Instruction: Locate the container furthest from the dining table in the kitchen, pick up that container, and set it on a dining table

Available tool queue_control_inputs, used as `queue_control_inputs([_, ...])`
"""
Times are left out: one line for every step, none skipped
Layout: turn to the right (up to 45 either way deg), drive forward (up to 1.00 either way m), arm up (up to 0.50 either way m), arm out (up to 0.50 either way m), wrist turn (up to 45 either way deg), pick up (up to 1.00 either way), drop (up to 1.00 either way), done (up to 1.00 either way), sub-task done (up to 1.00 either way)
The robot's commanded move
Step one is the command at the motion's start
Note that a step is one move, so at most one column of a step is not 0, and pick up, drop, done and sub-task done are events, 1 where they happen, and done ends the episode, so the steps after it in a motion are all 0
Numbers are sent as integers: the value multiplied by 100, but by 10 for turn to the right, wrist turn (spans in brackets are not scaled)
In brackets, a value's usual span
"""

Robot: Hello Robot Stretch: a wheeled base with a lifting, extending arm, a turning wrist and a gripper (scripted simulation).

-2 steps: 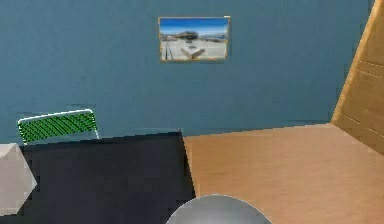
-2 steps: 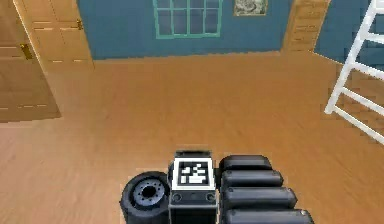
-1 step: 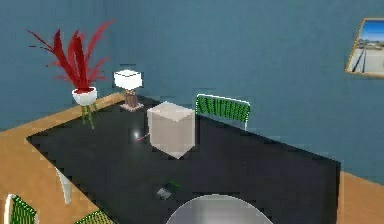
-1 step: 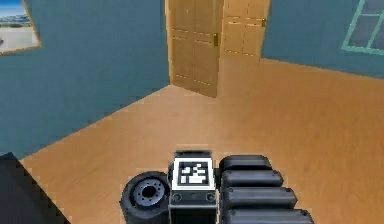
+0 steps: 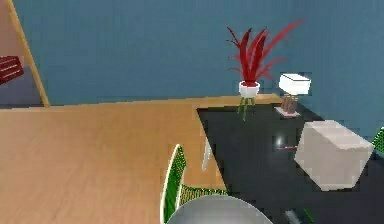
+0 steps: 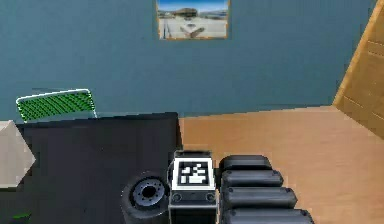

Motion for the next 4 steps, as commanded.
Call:
queue_control_inputs([-450,0,0,0,0,0,0,0,0])
queue_control_inputs([-150,0,0,0,0,0,0,0,0])
queue_control_inputs([-30,0,0,0,0,0,0,0,0])
queue_control_inputs([0,0,0,48,0,0,0,0,0])
